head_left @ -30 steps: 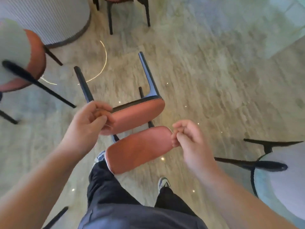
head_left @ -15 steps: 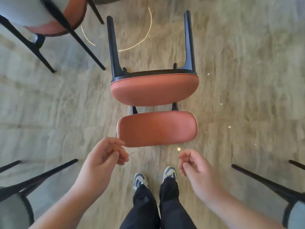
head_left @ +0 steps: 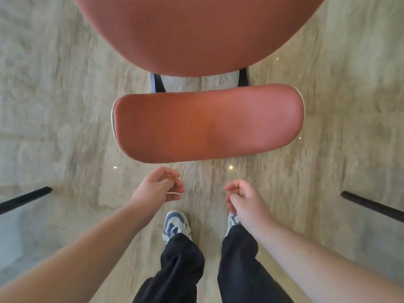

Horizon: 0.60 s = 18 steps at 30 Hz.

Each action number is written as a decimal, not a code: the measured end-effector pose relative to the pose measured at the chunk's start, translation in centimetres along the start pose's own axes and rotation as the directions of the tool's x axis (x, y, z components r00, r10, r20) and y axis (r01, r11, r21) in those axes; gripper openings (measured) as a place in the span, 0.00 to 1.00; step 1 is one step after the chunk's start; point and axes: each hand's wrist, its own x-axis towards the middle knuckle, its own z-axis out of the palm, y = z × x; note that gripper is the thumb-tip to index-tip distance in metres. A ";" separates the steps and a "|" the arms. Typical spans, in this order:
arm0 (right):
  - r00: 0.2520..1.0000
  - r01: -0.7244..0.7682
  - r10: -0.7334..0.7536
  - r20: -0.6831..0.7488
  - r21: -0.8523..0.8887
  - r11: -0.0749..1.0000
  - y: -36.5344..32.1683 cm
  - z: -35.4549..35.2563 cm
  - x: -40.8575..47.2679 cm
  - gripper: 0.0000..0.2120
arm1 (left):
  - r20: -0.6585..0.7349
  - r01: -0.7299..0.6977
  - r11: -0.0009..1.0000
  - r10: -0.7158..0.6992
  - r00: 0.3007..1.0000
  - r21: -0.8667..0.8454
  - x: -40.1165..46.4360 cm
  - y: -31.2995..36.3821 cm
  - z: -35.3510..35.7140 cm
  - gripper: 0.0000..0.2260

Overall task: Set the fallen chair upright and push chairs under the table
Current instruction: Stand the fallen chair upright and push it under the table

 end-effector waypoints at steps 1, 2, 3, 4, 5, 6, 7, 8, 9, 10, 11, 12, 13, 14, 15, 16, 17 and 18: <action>1.000 -0.010 0.011 0.018 -0.025 1.000 1.9 0.5 2.5 0.15 | 0.010 0.024 1.000 -0.024 1.000 0.009 2.5 -1.7 0.4 0.11; 0.999 -0.016 0.018 0.030 -0.052 0.999 3.3 0.9 4.8 0.14 | 0.018 0.037 0.999 -0.037 0.999 0.027 4.5 -2.9 0.6 0.10; 0.999 -0.018 0.020 0.034 -0.075 0.997 4.6 1.1 7.1 0.13 | 0.029 0.032 0.998 -0.033 0.999 0.061 6.5 -4.0 0.9 0.11; 0.999 -0.012 0.016 0.037 -0.091 0.996 6.1 1.4 9.9 0.11 | 0.041 0.012 0.995 -0.016 0.999 0.098 8.9 -5.4 1.1 0.11; 0.999 -0.003 0.007 0.043 -0.104 0.995 7.4 1.6 12.6 0.10 | 0.049 -0.012 0.992 0.006 0.999 0.126 11.3 -6.5 1.3 0.11; 0.999 0.004 0.002 0.051 -0.104 0.995 8.7 1.7 15.3 0.10 | 0.053 -0.028 0.990 0.021 0.998 0.136 13.7 -7.5 1.5 0.11; 0.999 -0.004 0.008 0.053 -0.083 0.997 9.8 1.7 17.8 0.10 | 0.054 -0.031 0.991 0.024 0.998 0.134 15.8 -8.4 1.6 0.10; 0.999 -0.023 0.024 0.048 -0.024 0.999 11.0 1.8 20.1 0.10 | 0.055 -0.029 0.991 0.022 0.998 0.131 17.7 -9.3 1.8 0.09; 0.998 -0.057 0.054 0.032 0.082 0.995 12.1 1.9 22.2 0.10 | 0.053 -0.023 0.992 0.016 0.998 0.127 19.4 -10.2 1.8 0.08; 0.995 -0.096 0.096 0.011 0.226 0.969 13.1 2.0 24.0 0.10 | 0.052 -0.010 0.994 0.005 0.999 0.107 20.8 -11.0 1.8 0.07; 0.989 -0.131 0.145 -0.009 0.381 0.915 14.0 2.0 25.6 0.11 | 0.056 0.012 0.998 -0.016 0.998 0.059 22.0 -12.0 1.9 0.06; 0.981 -0.156 0.194 -0.018 0.525 0.837 14.8 2.0 27.0 0.13 | 0.066 0.054 0.998 -0.053 0.996 -0.021 23.1 -12.9 2.0 0.06; 0.973 -0.171 0.229 -0.008 0.637 0.751 15.6 1.8 28.1 0.14 | 0.080 0.121 0.986 -0.112 0.990 -0.119 24.1 -13.9 2.1 0.07; 0.971 -0.175 0.239 0.008 0.705 0.687 16.4 1.6 29.1 0.15 | 0.098 0.194 0.957 -0.176 0.979 -0.217 24.9 -14.7 2.2 0.09; 0.974 -0.169 0.227 0.023 0.742 0.649 16.9 1.3 29.8 0.17 | 0.109 0.244 0.922 -0.220 0.969 -0.302 25.6 -15.4 2.4 0.10; 0.979 -0.155 0.199 0.037 0.769 0.620 17.1 1.0 30.4 0.19 | 0.111 0.257 0.891 -0.233 0.966 -0.373 26.3 -16.0 2.5 0.11; 0.984 -0.146 0.173 0.051 0.790 0.596 17.0 0.6 31.0 0.22 | 0.104 0.239 0.869 -0.215 0.971 -0.433 26.9 -16.2 2.7 0.11; 0.985 -0.148 0.161 0.066 0.806 0.573 16.7 0.4 31.4 0.23 | 0.090 0.201 0.850 -0.180 0.980 -0.487 27.4 -16.3 2.6 0.12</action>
